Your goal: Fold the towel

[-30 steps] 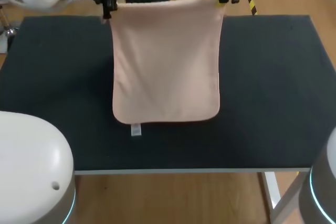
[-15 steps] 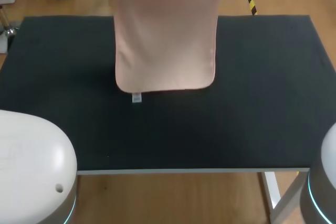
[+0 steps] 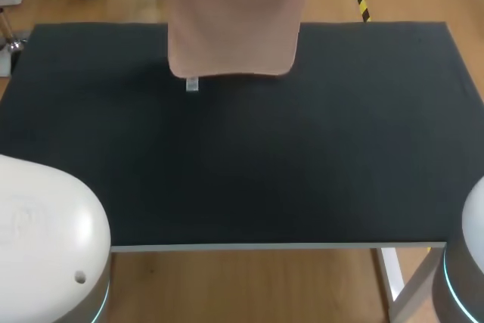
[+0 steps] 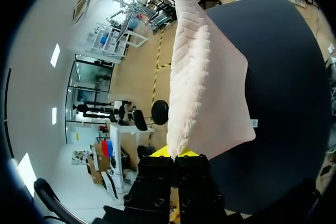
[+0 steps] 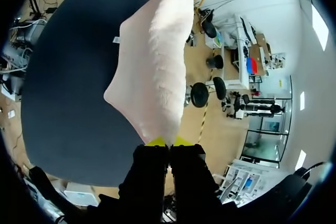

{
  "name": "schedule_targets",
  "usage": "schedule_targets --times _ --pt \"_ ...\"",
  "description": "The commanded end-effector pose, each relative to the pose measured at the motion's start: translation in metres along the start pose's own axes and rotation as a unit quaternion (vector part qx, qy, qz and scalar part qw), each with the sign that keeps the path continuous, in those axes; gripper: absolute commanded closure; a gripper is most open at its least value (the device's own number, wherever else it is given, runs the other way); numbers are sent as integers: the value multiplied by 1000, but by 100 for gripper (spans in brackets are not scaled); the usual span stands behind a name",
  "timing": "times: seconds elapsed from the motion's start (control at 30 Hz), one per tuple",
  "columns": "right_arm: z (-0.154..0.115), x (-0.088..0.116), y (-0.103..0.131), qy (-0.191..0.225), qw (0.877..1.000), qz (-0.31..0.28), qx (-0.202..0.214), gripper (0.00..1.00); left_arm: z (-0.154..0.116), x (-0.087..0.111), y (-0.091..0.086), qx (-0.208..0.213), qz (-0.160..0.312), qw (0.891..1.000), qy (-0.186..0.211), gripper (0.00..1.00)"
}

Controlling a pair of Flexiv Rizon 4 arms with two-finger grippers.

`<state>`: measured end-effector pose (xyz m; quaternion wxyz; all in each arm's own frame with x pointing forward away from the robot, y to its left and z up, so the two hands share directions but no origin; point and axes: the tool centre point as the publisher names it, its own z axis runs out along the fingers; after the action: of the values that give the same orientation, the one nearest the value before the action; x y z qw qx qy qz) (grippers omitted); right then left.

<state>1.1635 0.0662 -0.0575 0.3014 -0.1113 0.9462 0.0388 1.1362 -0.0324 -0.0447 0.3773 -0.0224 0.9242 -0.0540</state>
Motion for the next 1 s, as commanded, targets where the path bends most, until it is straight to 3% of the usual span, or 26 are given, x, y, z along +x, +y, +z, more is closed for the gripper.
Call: schedule_targets --times 0.03,0.2,0.37,0.6,1.0 --pt "8 -27 0 4 1000 -2 -5 100 11 -17 -4 -5 2 1000 -3 100" --pt "20 -46 0 1 1000 -6 -2 100 19 -31 -1 -5 1 1000 -11 100" --pt "34 -44 1 14 1000 -12 1 100 31 -24 2 -4 2 1000 -3 100" --pt "39 -13 0 34 999 -19 -2 100 32 20 3 8 3 1000 20 100" --pt "13 72 10 53 998 -9 -36 100 -1 109 16 30 -34 998 42 100"
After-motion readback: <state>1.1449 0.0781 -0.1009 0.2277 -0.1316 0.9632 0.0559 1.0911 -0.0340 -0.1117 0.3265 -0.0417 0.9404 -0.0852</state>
